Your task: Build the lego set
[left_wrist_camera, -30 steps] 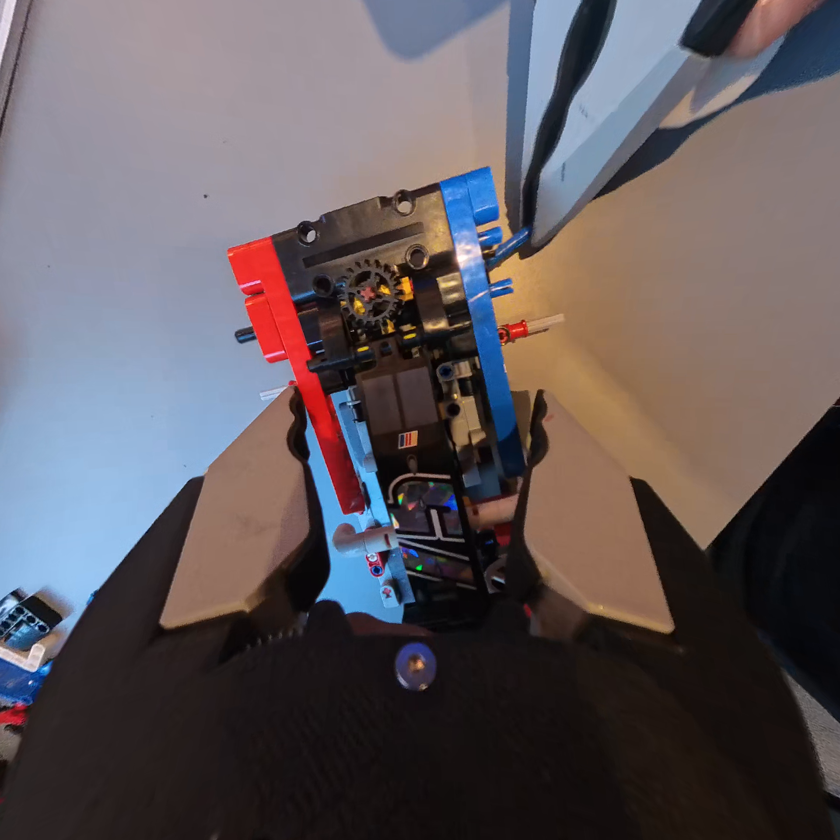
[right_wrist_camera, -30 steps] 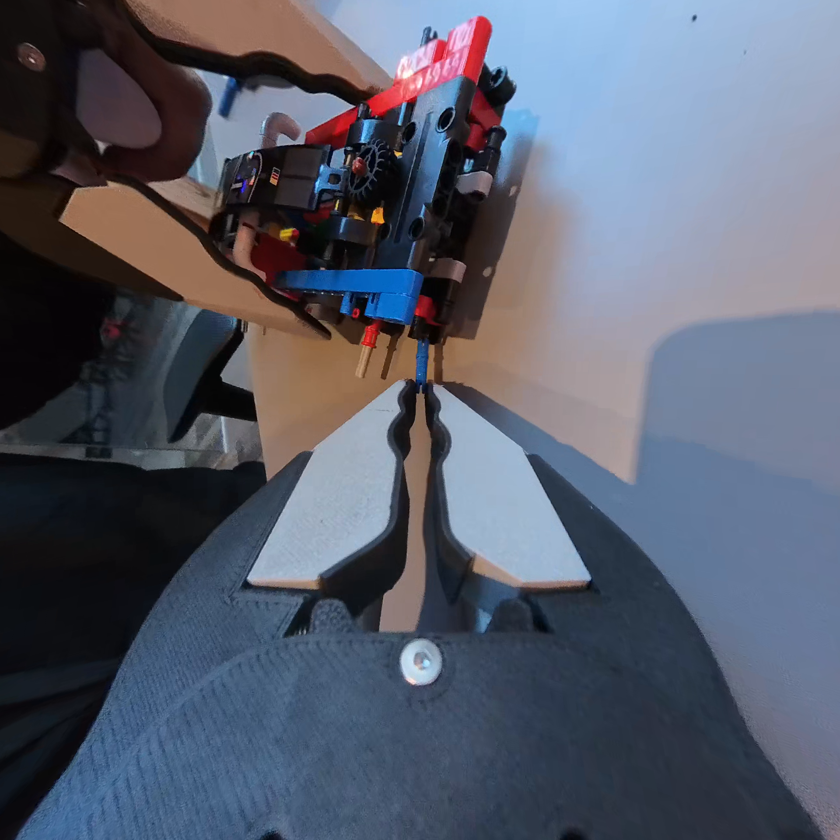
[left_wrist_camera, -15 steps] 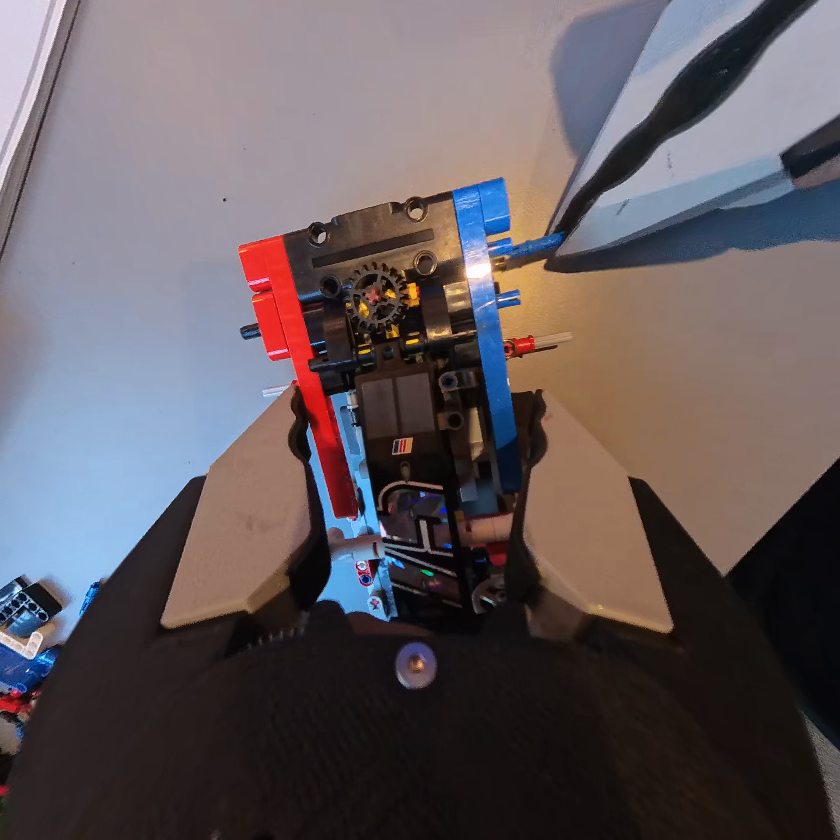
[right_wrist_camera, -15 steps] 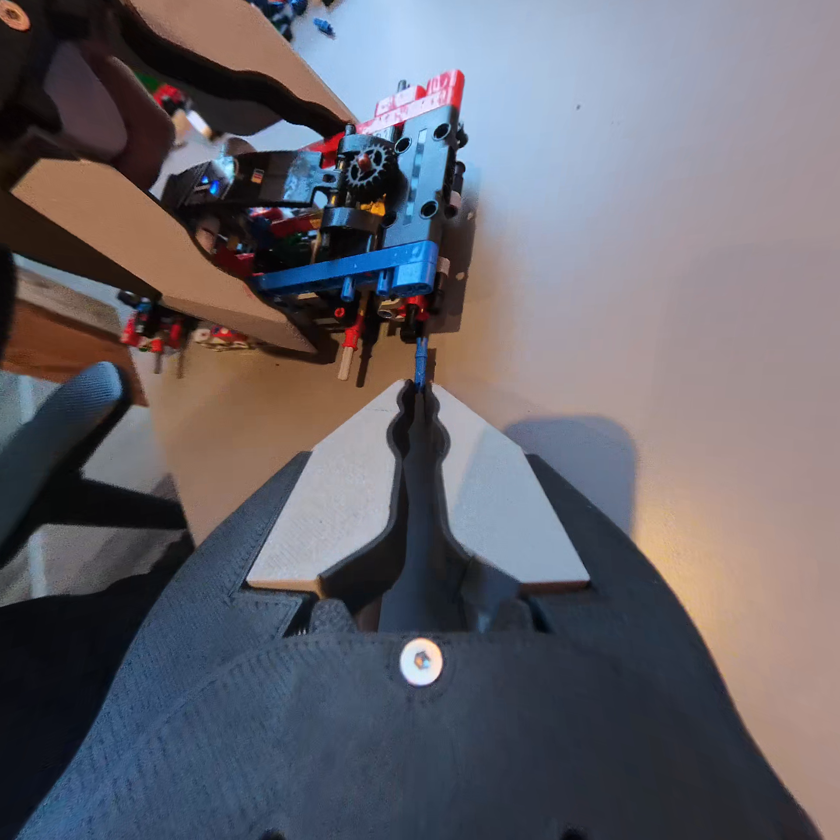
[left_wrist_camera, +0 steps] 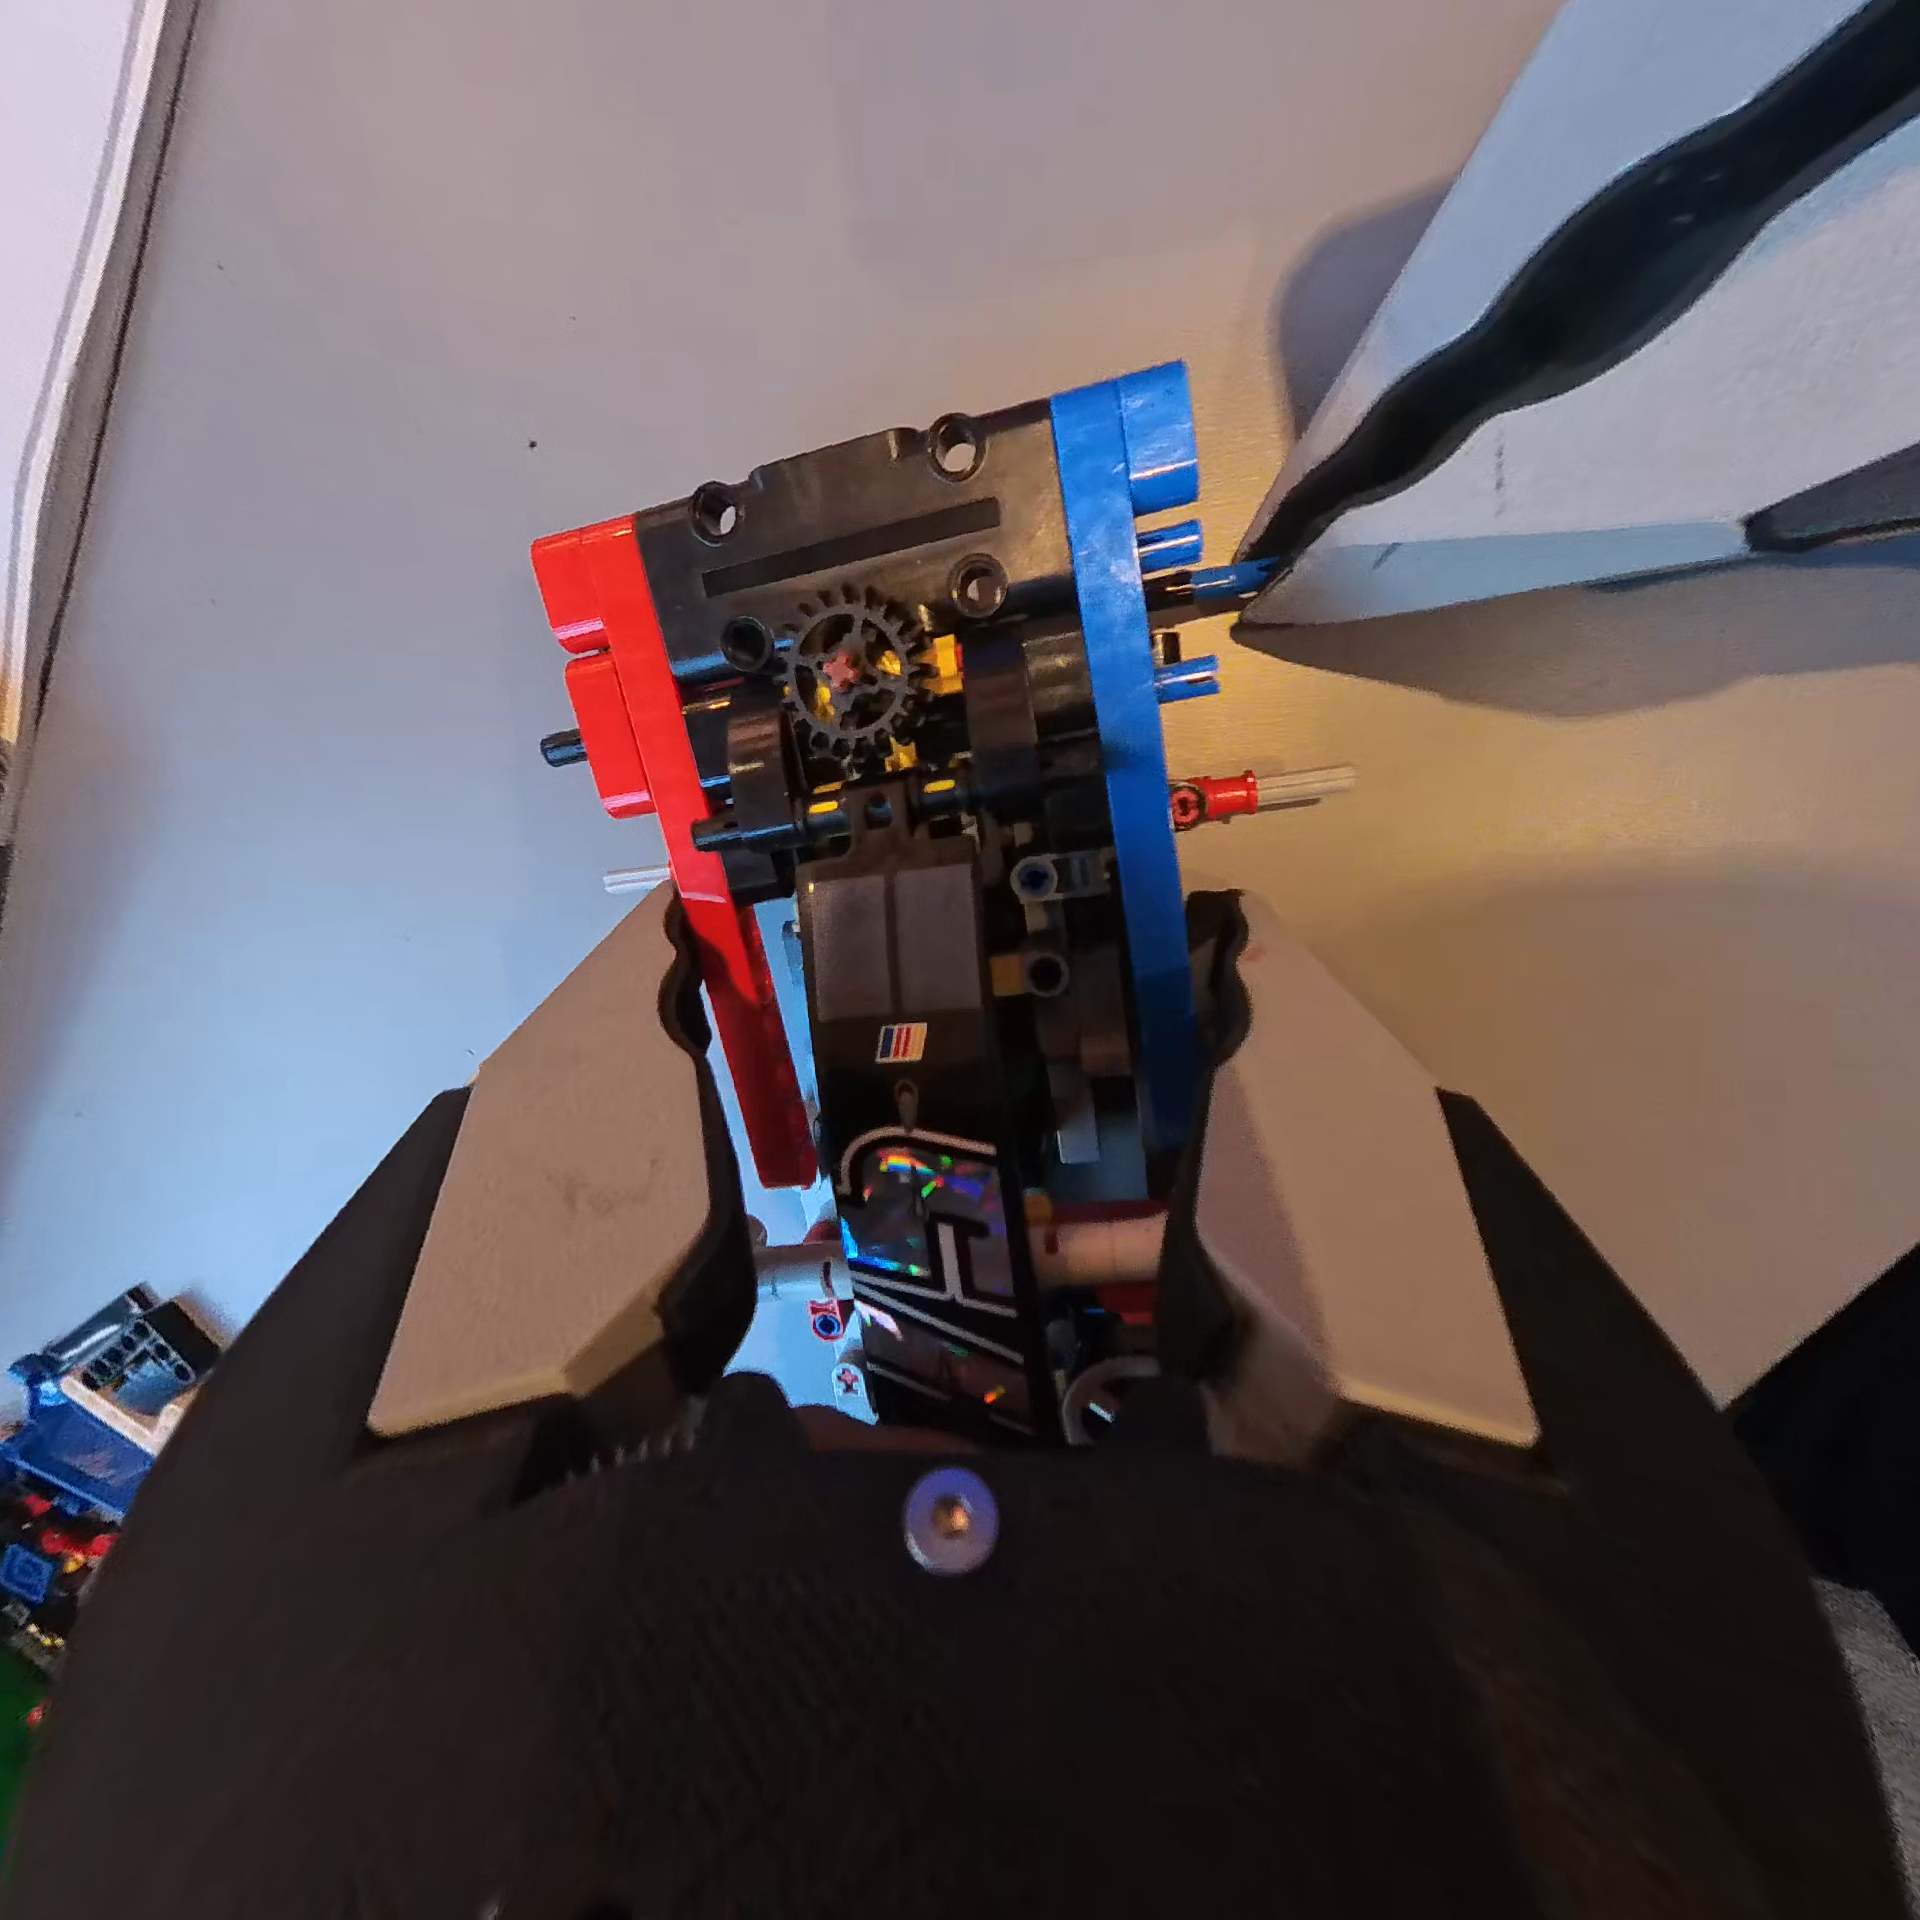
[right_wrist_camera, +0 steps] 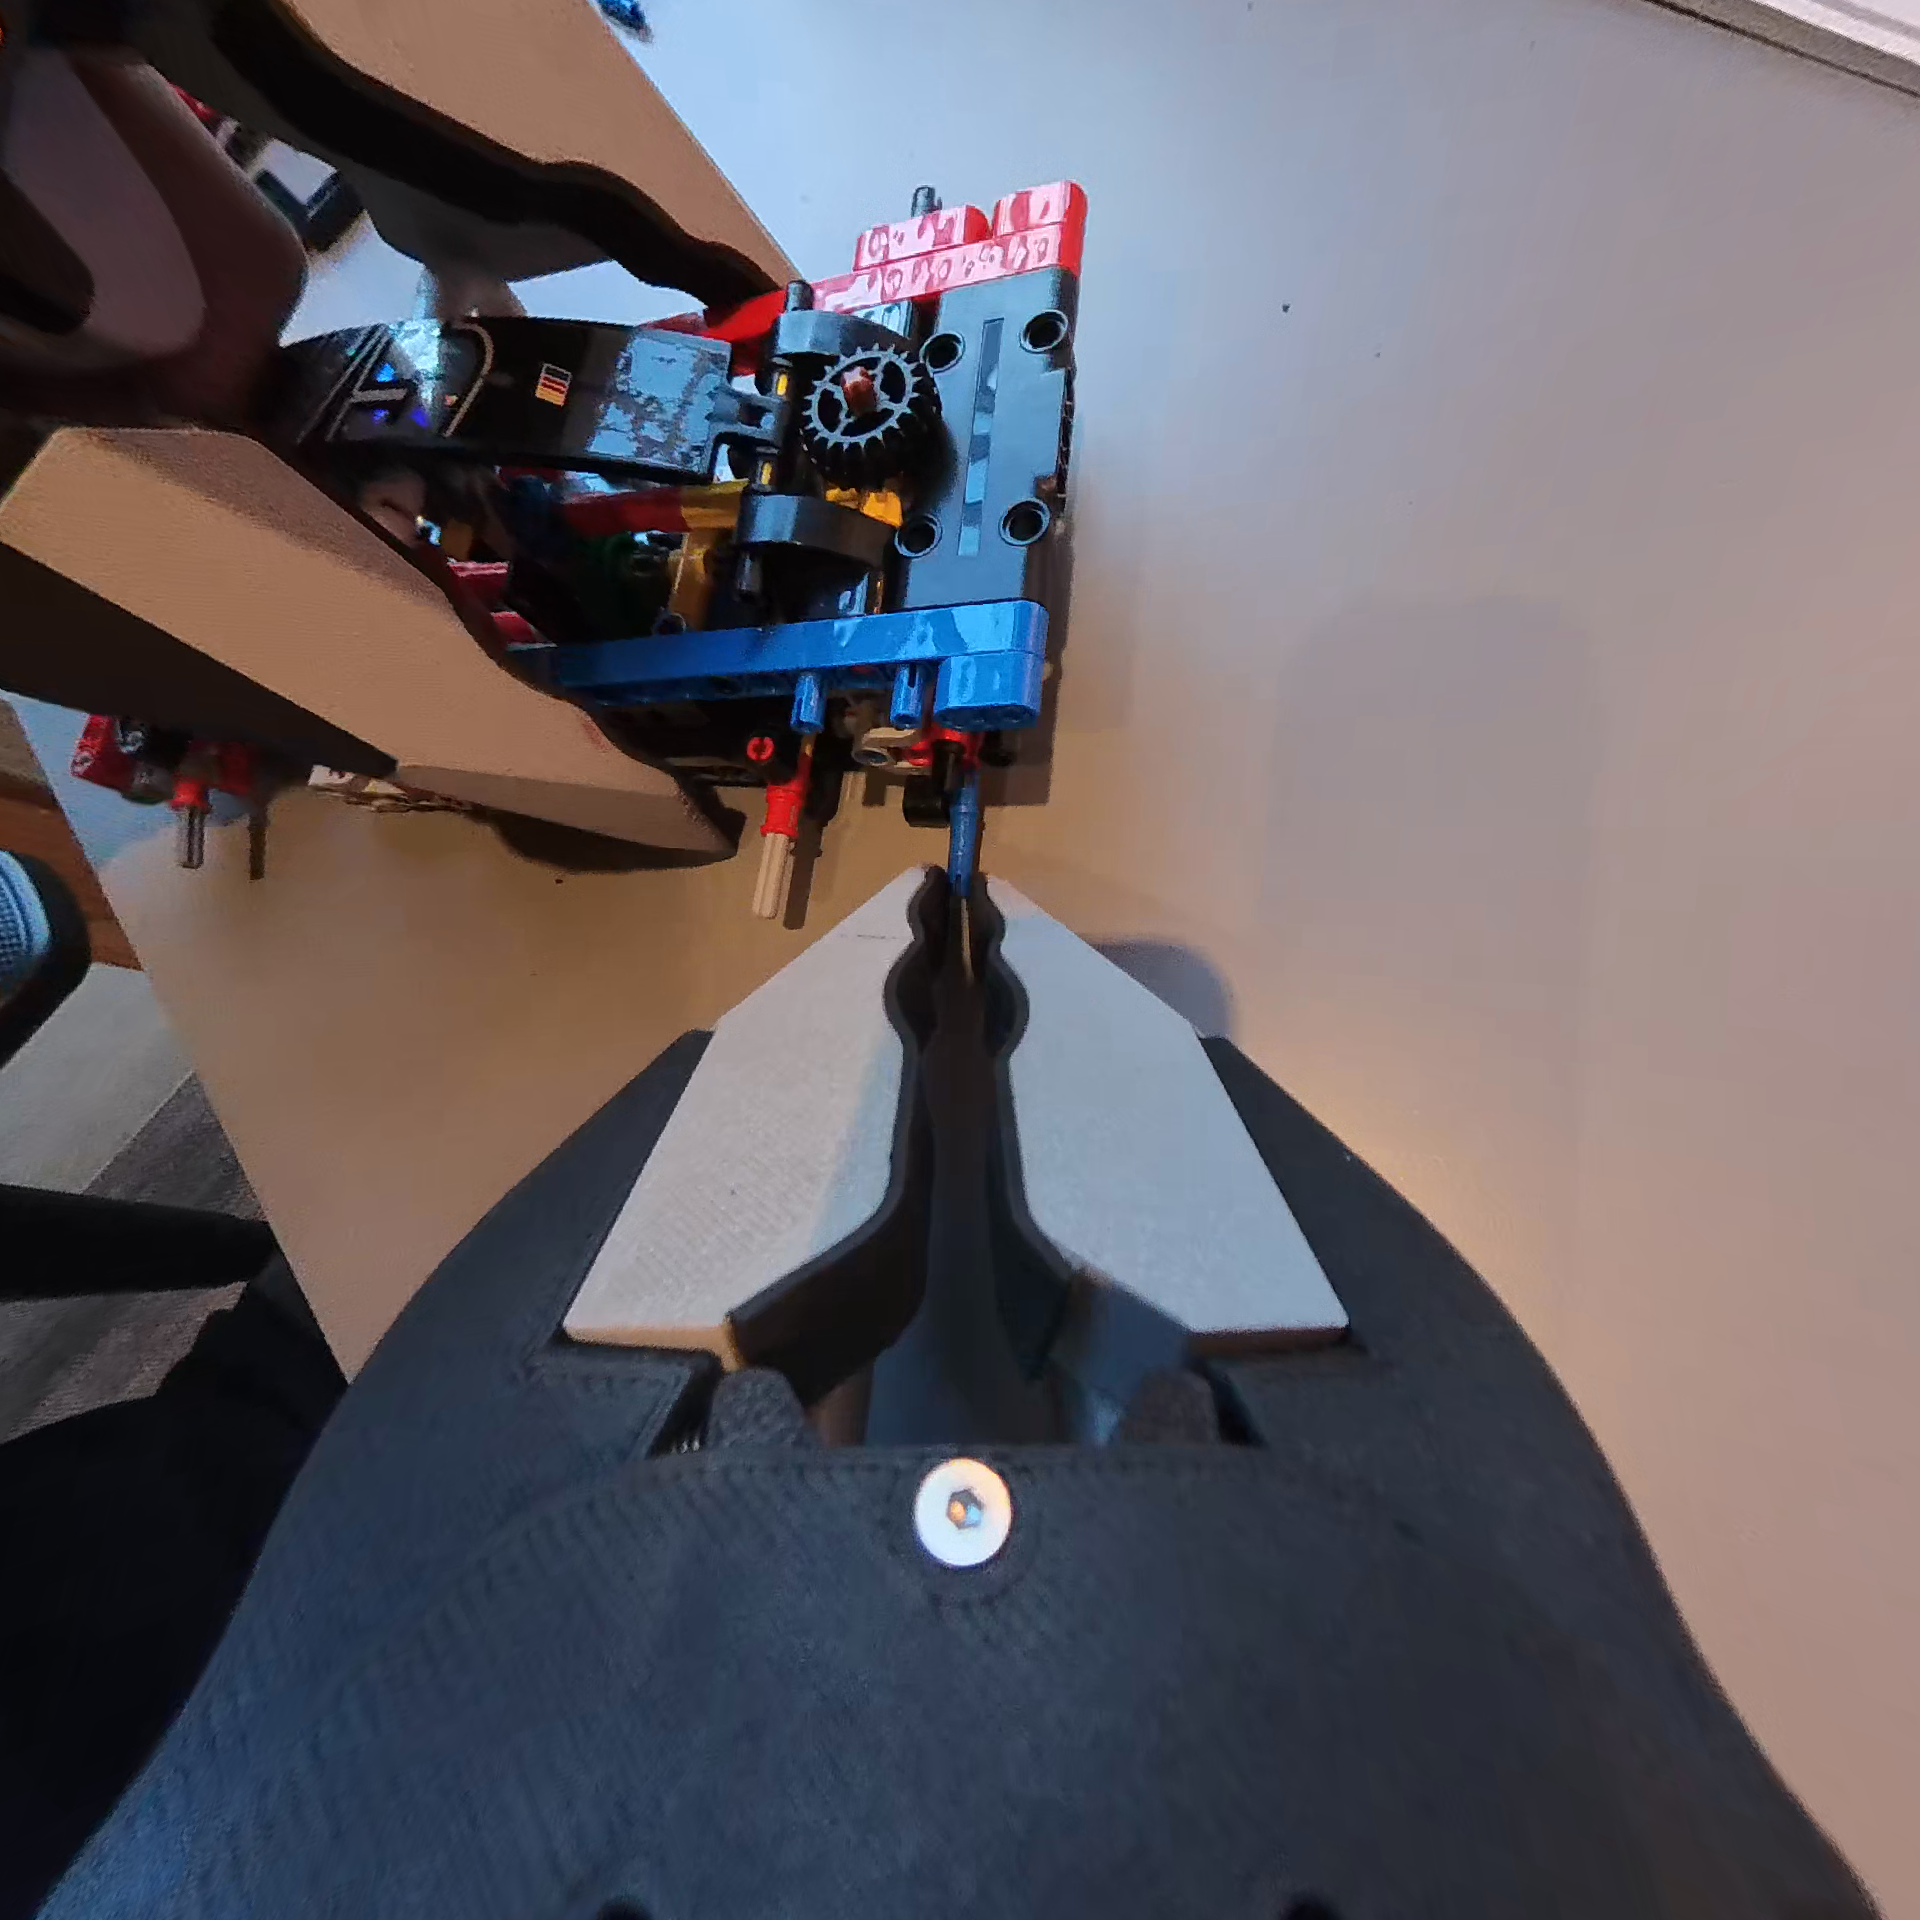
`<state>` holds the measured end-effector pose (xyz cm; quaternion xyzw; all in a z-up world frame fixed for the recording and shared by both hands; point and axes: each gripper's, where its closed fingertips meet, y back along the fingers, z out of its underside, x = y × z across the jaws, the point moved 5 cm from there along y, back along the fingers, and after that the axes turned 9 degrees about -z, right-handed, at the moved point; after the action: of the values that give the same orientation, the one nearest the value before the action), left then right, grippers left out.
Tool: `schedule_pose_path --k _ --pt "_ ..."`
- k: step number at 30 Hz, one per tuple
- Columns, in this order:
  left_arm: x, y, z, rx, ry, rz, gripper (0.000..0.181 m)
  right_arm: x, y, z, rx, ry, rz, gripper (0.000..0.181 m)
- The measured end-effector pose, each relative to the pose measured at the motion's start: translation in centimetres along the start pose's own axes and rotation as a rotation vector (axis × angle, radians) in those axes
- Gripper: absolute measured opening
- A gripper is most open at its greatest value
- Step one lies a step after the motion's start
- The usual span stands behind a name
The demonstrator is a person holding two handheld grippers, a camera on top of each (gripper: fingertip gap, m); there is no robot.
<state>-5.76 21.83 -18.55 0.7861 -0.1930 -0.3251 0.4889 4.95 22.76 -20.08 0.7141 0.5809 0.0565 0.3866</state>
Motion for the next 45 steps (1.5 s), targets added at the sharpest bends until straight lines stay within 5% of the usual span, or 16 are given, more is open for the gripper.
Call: schedule_pose_path --k 22,29,45 --pt "-0.3 -0.2 -0.1 0.001 -0.036 0.008 0.096 0.2 -0.1 -0.4 0.007 -0.05 -0.052 0.0" --pt "-0.2 -0.2 -0.1 -0.002 -0.043 0.002 0.097 0.2 0.0 -1.0 0.039 -0.151 -0.209 0.001" --pt "-0.1 -0.3 -0.2 0.013 -0.02 0.003 0.098 0.8 0.2 -1.0 0.038 0.052 -0.016 0.0"
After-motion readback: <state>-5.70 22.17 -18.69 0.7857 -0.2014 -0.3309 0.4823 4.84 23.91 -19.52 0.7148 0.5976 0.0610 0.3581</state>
